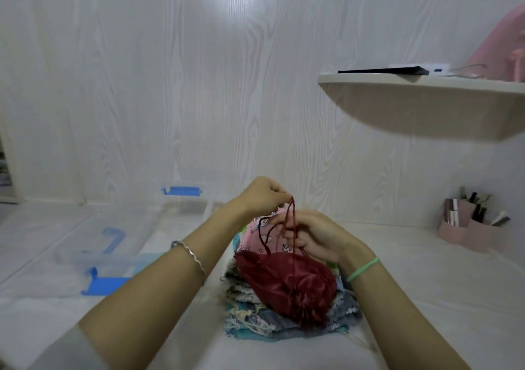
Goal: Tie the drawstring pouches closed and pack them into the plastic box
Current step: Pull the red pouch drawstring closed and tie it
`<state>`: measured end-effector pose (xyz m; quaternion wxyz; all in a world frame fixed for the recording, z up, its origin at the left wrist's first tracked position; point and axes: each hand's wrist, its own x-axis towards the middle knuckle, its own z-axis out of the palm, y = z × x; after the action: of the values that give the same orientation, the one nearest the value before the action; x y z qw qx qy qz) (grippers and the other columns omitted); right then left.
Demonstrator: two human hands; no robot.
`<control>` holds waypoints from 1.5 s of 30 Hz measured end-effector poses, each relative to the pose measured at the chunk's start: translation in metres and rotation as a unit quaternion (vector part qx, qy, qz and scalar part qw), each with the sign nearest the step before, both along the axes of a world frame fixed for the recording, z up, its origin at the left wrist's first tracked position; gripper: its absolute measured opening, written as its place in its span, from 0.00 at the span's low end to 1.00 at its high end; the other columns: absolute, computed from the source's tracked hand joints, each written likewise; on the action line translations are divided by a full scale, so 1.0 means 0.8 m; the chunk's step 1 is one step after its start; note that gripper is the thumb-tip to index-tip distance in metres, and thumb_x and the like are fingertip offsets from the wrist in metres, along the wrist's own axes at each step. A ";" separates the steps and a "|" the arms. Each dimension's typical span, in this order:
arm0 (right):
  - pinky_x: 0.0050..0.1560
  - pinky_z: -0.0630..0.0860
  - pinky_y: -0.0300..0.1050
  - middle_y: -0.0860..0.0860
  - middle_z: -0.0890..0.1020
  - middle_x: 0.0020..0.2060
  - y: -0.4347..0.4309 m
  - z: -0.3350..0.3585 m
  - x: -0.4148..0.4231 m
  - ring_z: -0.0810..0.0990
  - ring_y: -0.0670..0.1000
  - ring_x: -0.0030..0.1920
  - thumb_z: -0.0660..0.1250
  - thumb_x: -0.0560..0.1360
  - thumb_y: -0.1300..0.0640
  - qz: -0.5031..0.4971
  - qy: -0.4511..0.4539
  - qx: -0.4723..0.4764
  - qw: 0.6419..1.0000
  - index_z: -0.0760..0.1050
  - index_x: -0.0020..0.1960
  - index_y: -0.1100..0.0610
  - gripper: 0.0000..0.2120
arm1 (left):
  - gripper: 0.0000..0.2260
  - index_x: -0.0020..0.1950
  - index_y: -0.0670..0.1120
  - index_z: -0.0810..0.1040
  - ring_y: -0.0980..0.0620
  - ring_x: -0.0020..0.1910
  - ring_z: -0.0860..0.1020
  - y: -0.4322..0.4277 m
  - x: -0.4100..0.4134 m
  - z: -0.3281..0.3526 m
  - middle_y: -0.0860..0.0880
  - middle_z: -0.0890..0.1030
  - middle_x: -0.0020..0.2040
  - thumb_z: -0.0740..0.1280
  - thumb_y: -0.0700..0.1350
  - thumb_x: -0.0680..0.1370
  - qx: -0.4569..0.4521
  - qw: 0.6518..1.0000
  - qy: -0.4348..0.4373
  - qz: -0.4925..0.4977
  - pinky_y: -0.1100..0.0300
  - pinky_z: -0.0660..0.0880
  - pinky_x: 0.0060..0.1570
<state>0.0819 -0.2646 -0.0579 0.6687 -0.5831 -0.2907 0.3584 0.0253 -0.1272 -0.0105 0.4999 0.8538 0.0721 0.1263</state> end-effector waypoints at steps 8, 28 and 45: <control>0.23 0.60 0.32 0.52 0.81 0.36 -0.019 -0.009 -0.001 0.69 0.44 0.30 0.59 0.81 0.61 -0.031 -0.016 -0.023 0.999 0.76 0.56 0.71 0.14 | 0.10 0.52 0.47 0.78 0.52 0.44 0.75 0.003 0.006 -0.043 0.50 0.75 0.47 0.69 0.40 0.71 0.101 0.978 -0.074 0.165 0.61 0.72 0.44; 0.22 0.61 0.33 0.55 0.78 0.33 -0.027 -0.003 -0.008 0.70 0.45 0.29 0.59 0.81 0.61 -0.074 -0.038 -0.019 0.996 0.80 0.49 0.68 0.14 | 0.22 0.54 0.45 0.77 0.46 0.52 0.77 -0.028 -0.055 -0.086 0.45 0.79 0.53 0.60 0.62 0.77 0.288 0.923 0.254 0.032 0.56 0.74 0.54; 0.35 0.78 0.37 0.58 0.81 0.36 -0.013 0.010 -0.007 0.78 0.49 0.31 0.61 0.77 0.72 -0.100 -0.129 -0.094 0.982 0.73 0.62 0.69 0.14 | 0.12 0.33 0.45 0.78 0.55 0.18 0.61 -0.044 -0.066 -0.082 0.49 0.74 0.25 0.70 0.49 0.74 -0.057 0.977 0.206 -0.024 0.68 0.55 0.18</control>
<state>0.0760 -0.2753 -0.0499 0.6005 -0.7106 -0.2797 0.2372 -0.0275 -0.1622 -0.0764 0.5248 0.8332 0.1602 -0.0690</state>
